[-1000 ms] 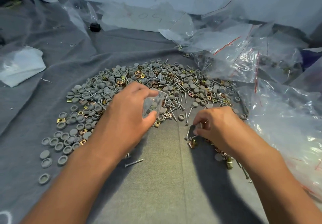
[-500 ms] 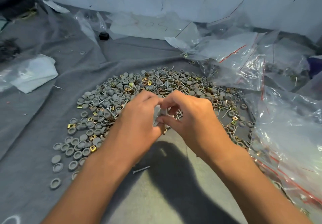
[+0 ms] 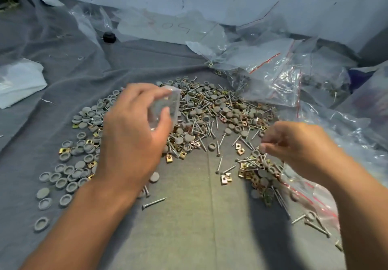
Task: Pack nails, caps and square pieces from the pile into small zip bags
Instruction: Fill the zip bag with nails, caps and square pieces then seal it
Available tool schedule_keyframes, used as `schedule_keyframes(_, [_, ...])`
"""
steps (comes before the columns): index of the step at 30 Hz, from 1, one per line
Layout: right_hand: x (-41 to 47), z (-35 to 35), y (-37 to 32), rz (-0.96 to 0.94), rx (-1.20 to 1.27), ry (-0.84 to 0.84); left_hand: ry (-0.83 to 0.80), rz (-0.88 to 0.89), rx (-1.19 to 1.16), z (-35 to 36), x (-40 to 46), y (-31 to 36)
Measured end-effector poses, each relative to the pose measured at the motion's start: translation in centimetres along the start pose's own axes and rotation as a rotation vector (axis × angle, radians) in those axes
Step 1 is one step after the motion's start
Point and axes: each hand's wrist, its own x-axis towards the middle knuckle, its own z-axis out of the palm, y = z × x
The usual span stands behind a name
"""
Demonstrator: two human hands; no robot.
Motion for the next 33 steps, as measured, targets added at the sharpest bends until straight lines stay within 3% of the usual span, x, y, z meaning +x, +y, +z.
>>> schedule_keyframes(2, [-0.5,0.1,1.0,0.050,-0.100,-0.193,0.084,0.006,0.007,-0.4,0.3,-0.1])
schedule_keyframes(6, [-0.7,1.0,-0.1,0.075,-0.195,-0.372,-0.144,-0.058,0.096,0.0,0.0,-0.5])
schedule_keyframes(9, [-0.8,1.7,-0.8,0.117,-0.344,-0.395,-0.218,-0.029,0.055,0.6,-0.5,0.0])
schedule_keyframes(14, [-0.8,2.9,-1.2,0.144,-0.439,-0.276,-0.261,0.003,0.057,1.2,-0.9,0.2])
schedule_keyframes(19, [-0.5,4.8,-1.0,0.120,-0.258,-0.151,-0.278,0.003,0.048,1.2,-1.0,0.4])
schedule_keyframes(30, [0.6,5.8,-1.9,-0.020,0.027,-0.175,-0.306,-0.015,0.062,1.3,-1.1,0.8])
schedule_keyframes(31, [0.7,5.7,-1.9,-0.027,0.134,-0.148,-0.309,-0.010,0.055,1.3,-1.1,0.8])
schedule_keyframes(33, [0.7,5.0,-2.3,-0.041,0.570,-0.106,-0.311,-0.003,0.030,1.3,-1.1,0.8])
